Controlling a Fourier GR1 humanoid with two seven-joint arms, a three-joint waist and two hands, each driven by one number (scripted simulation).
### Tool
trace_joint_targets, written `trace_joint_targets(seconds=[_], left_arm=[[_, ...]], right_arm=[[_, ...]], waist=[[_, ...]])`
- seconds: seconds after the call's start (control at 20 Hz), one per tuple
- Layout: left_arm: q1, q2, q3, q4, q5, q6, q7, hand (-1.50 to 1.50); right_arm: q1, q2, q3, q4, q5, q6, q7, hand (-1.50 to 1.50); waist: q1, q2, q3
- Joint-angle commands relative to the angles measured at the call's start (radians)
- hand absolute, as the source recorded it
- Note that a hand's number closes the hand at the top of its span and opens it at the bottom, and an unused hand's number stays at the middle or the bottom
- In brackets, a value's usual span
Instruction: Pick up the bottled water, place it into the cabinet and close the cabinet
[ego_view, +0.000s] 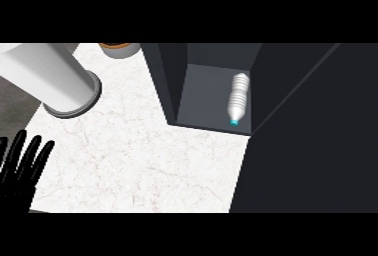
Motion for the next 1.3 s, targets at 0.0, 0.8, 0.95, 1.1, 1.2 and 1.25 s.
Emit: trace_joint_targets(seconds=[0.0,0.8,0.95,1.1,1.2,1.25], left_arm=[[0.005,0.034,0.027,0.011,0.016,-0.048,0.006,-1.5],[-0.005,0.079,0.049,0.008,0.043,-0.116,0.028,-1.5],[0.002,0.094,0.068,0.029,0.049,-0.125,0.031,-1.5],[-0.006,0.094,0.068,0.021,0.05,-0.12,0.035,-1.5],[-0.011,0.096,0.074,0.026,0.049,-0.127,0.03,-1.5],[-0.018,0.101,0.084,0.034,0.059,-0.128,0.034,-1.5]], right_arm=[[-0.091,0.042,0.19,-0.046,0.009,0.038,0.123,1.5],[-0.322,-0.033,0.074,-0.015,0.006,0.126,0.169,1.5],[-0.34,-0.035,0.068,-0.016,-0.002,0.122,0.198,1.5],[-0.369,-0.051,0.058,-0.013,-0.003,0.14,0.21,1.5],[-0.379,-0.058,0.053,-0.014,-0.014,0.147,0.212,1.5],[-0.396,-0.052,0.04,-0.008,-0.012,0.144,0.205,1.5]], waist=[[0.019,0.011,-0.001],[0.11,0.019,-0.012],[0.098,0.017,-0.013],[0.103,0.017,-0.014],[0.101,0.019,-0.016],[0.101,0.023,-0.015]])
